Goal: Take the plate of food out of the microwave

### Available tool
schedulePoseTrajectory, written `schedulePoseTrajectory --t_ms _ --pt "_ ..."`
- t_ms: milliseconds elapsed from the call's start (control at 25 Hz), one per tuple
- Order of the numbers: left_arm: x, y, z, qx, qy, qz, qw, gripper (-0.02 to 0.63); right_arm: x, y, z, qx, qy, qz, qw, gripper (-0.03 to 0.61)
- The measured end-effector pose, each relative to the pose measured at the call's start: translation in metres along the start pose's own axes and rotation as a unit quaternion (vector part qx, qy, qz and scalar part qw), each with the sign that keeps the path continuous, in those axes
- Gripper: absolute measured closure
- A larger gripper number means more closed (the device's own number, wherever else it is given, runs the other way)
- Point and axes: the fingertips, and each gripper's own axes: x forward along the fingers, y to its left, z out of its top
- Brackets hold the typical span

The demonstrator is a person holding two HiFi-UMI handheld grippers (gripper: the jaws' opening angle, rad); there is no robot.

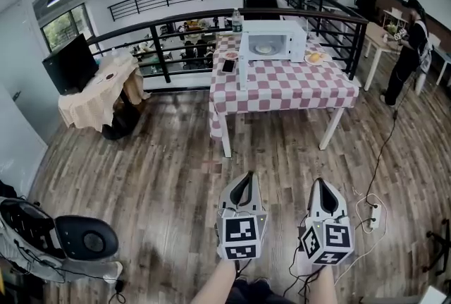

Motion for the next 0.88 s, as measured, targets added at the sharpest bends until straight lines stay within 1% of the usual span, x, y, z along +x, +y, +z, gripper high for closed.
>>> schedulePoseTrajectory --t_ms 160,320,480,600,880 --pt "0.002 -0.006 -0.002 -0.001 -0.002 0.005 1.0000 0.584 0.001 -0.011 -0.001 0.002 -0.006 -0.002 1.000 0.584" --pt "-0.001 -0.013 -0.002 0.002 -0.007 0.013 0.9999 0.584 -0.003 -0.020 -0.003 0.008 -0.012 0.008 1.000 0.584" --pt "-0.011 -0.014 -0.006 0.001 -0.007 0.029 0.9996 0.584 -0.008 -0.023 -0.008 0.011 -0.012 0.020 1.000 0.584" --pt "-0.017 -0.013 -0.010 0.007 -0.008 0.040 0.9992 0.584 -0.008 -0.026 -0.012 0.012 -0.013 0.026 1.000 0.584" --pt "-0.012 -0.009 -0.021 0.008 0.004 0.050 0.9987 0.584 0.000 -0.032 -0.021 0.015 -0.005 0.027 1.000 0.584"
